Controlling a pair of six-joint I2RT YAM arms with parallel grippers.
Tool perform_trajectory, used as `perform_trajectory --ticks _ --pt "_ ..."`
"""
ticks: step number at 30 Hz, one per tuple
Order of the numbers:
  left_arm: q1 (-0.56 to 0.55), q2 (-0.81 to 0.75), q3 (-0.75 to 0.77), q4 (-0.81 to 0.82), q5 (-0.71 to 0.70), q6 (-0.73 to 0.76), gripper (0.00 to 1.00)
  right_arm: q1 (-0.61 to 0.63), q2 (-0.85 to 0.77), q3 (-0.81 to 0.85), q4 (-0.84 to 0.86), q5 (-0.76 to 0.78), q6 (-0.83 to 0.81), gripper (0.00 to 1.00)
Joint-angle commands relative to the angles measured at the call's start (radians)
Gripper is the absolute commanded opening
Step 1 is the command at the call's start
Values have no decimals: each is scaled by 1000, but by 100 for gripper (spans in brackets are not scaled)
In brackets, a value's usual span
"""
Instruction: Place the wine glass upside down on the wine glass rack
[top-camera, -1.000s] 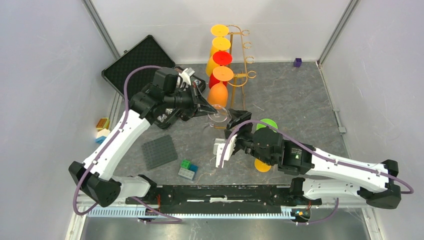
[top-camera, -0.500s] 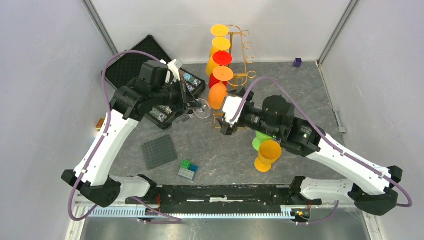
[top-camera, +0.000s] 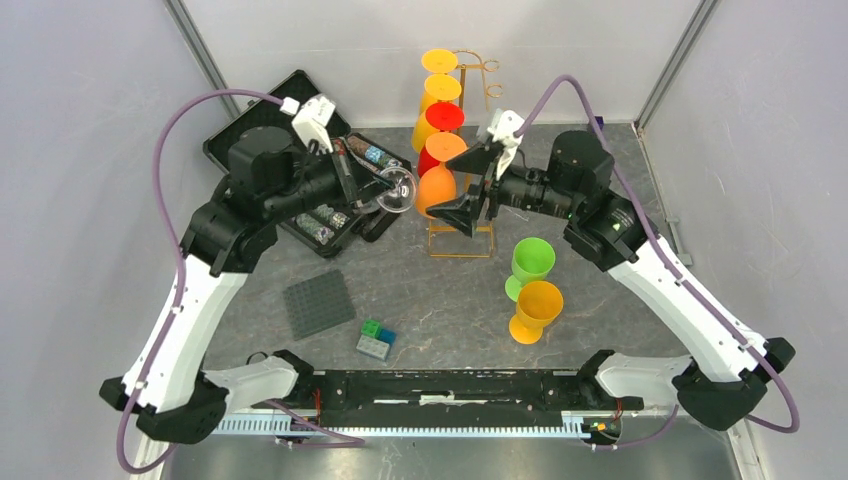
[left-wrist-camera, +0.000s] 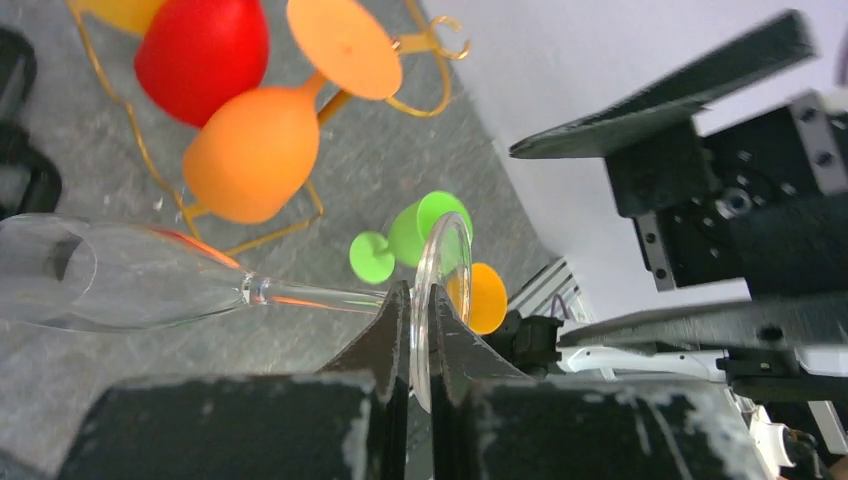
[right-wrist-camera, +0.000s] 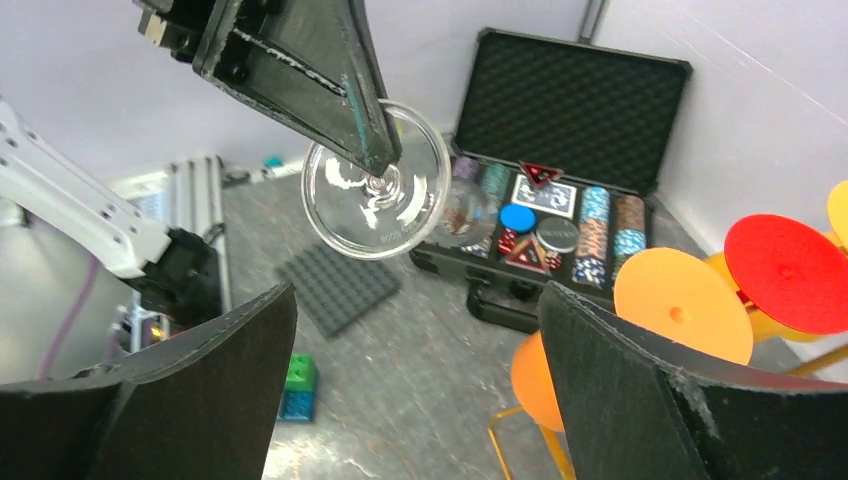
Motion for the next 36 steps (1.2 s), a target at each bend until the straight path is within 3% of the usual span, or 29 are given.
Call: perform_trajectory --ticks 1,8,17,26,32,36 --pt "2 -76 -58 272 26 76 2 -64 -7 -14 224 -222 277 93" --pt "3 -157 -153 459 75 144 2 -119 -5 -158 677 -327 666 82" --pt "3 -199 -217 584 122 168 2 -121 77 -202 1002 -360 967 66" --pt "2 -185 -214 612 160 141 2 -120 145 -192 1005 -331 1018 50" --pt "3 -182 -210 608 164 136 2 -118 179 -185 997 -333 1045 34" --pt "2 -180 -209 602 167 136 2 -116 194 -177 1014 -327 1065 31"
